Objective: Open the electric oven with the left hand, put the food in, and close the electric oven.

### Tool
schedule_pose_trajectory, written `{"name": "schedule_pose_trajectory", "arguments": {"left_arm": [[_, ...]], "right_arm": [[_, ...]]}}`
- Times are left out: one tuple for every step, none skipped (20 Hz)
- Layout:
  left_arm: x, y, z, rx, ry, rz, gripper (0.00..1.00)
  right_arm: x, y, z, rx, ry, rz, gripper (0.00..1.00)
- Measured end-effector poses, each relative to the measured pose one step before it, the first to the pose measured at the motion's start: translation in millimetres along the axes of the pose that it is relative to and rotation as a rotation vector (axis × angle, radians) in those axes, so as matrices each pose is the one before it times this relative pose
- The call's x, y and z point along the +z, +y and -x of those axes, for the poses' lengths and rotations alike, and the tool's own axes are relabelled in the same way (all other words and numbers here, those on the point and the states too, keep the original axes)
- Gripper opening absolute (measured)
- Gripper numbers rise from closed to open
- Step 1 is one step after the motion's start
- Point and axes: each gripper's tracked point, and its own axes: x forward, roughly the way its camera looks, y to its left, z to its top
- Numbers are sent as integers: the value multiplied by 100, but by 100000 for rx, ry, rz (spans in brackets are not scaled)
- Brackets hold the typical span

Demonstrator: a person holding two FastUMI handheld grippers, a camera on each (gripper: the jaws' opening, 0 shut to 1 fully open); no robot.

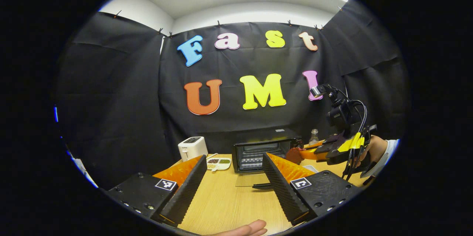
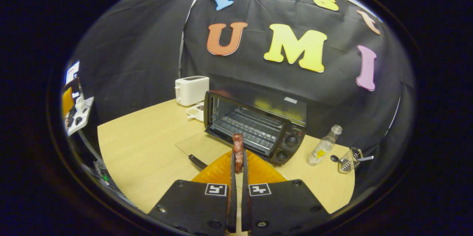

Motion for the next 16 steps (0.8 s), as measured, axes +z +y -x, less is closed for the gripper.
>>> {"name": "schedule_pose_trajectory", "arguments": {"left_arm": [[-390,617,-95,724,869,810,96],[-228,373,13,229,532,1000,96],[-260,401,-230,197,457,1087,96],[-281,422,-4,415,544,1084,96],[-226,573,12,447,449,859,96],[-293,470,-90,650,394,606,96],[-294,411,-132,544,622,425,96],[-315,253,-126,224,770,421,96],[-237,215,45,265,494,288,96],[-274,305,-37,420,484,132,96],[-157,230,-99,436,541,-35,96],[-96,207,-136,561,317,-187,96],[-172,325,-89,586,311,-327,96],[-37,274,-78,642,-49,-427,96],[41,267,-170,646,5,-617,96],[4,302,-218,877,383,-487,96]], "right_arm": [[171,595,-1025,375,-10,41,8],[168,590,-976,367,111,-479,8],[91,456,-1086,213,54,-541,8],[188,308,-1142,-550,-323,-1633,8],[48,111,-1123,-1182,-922,-2093,8],[221,135,-1100,-2058,-1709,-3154,8],[165,83,-1127,-2158,-2496,-3660,8],[278,37,-1141,-2275,-2775,-3471,8],[56,-112,-1011,-2491,-2654,-4245,8],[177,-106,-1110,-2422,-2569,-4210,8],[-101,-165,-1090,-1947,-1725,-4529,8],[-140,-67,-1075,-1388,-645,-4984,8],[-126,-111,-911,-1066,-45,-5604,8],[38,-117,-863,-762,-416,-6235,8],[137,-273,-933,-874,-1099,-6830,8],[156,-347,-998,-1604,-861,-6006,8]]}}
